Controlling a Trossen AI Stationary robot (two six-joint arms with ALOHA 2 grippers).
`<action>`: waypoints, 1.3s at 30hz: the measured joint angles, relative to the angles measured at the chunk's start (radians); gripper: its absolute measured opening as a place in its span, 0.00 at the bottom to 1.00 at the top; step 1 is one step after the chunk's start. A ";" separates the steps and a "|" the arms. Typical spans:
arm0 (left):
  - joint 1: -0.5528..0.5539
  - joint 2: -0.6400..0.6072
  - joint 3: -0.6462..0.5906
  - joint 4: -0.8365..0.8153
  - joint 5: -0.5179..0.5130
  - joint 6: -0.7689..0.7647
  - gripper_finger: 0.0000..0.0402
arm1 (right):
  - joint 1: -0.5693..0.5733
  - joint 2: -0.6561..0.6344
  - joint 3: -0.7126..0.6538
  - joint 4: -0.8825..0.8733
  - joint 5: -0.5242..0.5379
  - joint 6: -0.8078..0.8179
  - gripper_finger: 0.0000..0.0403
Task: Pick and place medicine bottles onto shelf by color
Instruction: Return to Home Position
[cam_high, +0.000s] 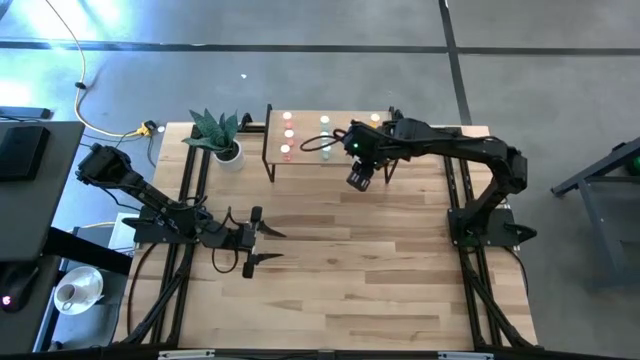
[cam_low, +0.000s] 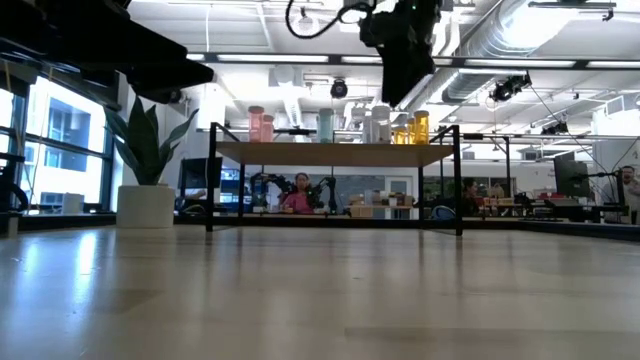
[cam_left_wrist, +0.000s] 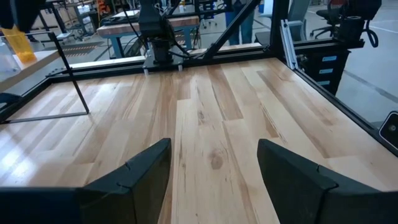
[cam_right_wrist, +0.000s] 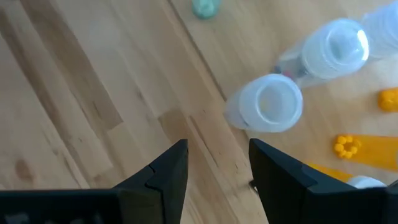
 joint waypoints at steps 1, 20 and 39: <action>0.000 0.000 0.000 0.000 0.000 0.000 0.57 | -0.003 0.000 -0.008 0.001 0.000 0.000 0.40; 0.000 0.000 0.000 -0.002 -0.003 0.000 0.57 | -0.023 -0.006 -0.056 0.067 0.018 -0.015 0.40; -0.025 -0.436 0.000 -0.303 -0.066 0.042 0.57 | 0.314 -0.255 -0.152 0.091 0.180 -0.053 0.40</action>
